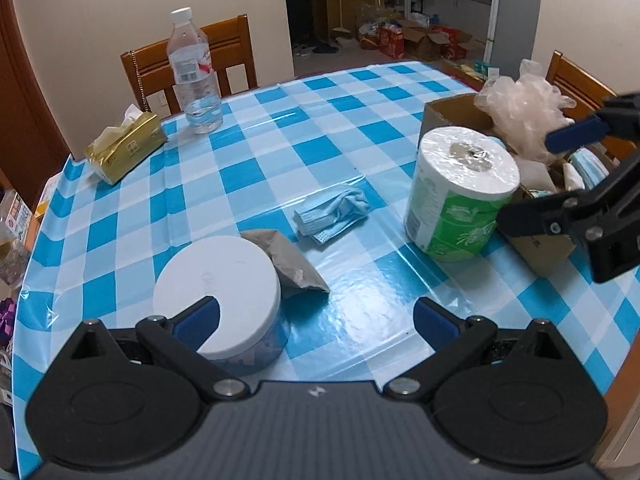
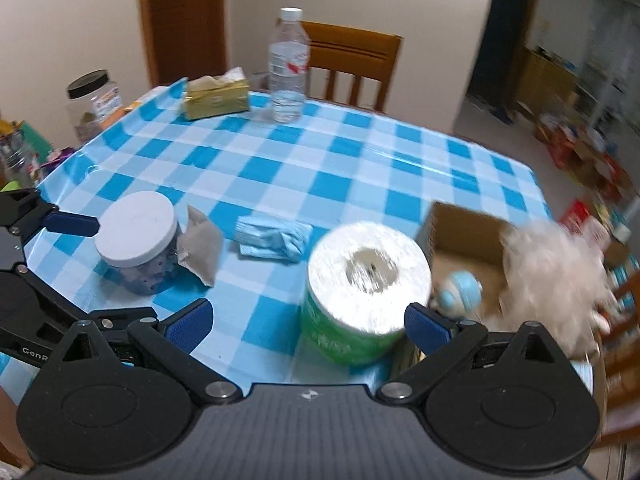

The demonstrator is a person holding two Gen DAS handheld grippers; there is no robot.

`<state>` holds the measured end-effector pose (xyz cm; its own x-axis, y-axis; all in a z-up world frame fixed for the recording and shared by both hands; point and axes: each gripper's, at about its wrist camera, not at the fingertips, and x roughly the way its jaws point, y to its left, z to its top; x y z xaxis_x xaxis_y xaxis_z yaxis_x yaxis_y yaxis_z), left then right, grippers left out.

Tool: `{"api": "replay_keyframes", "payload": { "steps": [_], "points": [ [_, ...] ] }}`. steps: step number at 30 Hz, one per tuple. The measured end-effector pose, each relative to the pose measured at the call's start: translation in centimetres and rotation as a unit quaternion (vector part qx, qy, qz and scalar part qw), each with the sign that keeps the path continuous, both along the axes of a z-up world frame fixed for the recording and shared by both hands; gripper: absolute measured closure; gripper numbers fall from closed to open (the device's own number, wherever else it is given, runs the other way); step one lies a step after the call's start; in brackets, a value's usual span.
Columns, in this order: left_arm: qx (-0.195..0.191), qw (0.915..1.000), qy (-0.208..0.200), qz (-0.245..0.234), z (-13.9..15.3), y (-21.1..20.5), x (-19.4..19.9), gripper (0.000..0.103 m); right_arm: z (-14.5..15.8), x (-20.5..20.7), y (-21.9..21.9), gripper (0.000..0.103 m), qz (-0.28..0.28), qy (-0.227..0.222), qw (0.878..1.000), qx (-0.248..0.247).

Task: Organize soft objects
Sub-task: 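Move the left tool to the second brown paper pouch beside the jar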

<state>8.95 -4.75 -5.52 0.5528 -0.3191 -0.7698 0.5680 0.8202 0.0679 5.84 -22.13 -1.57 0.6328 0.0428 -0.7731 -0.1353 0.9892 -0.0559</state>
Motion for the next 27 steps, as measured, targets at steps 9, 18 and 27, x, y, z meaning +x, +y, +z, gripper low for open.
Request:
{"api": "replay_keyframes", "payload": {
  "steps": [9, 18, 27],
  "points": [
    [0.072, 0.9960, 0.003, -0.054, 0.5, -2.0, 2.6, 0.001, 0.1, 1.6, -1.5, 0.000, 0.059, -0.016, 0.998, 0.014],
    [0.161, 0.9678, 0.103, -0.164, -0.7, -6.8, 9.3, 0.001, 0.2, 1.2, -3.1, 0.000, 0.088, -0.031, 0.995, 0.025],
    [0.283, 0.9175, 0.140, -0.242, -4.4, -9.7, 12.0, 0.002, 0.0, 1.0, -4.3, 0.000, 0.086, -0.035, 0.995, 0.040]
  ]
}}
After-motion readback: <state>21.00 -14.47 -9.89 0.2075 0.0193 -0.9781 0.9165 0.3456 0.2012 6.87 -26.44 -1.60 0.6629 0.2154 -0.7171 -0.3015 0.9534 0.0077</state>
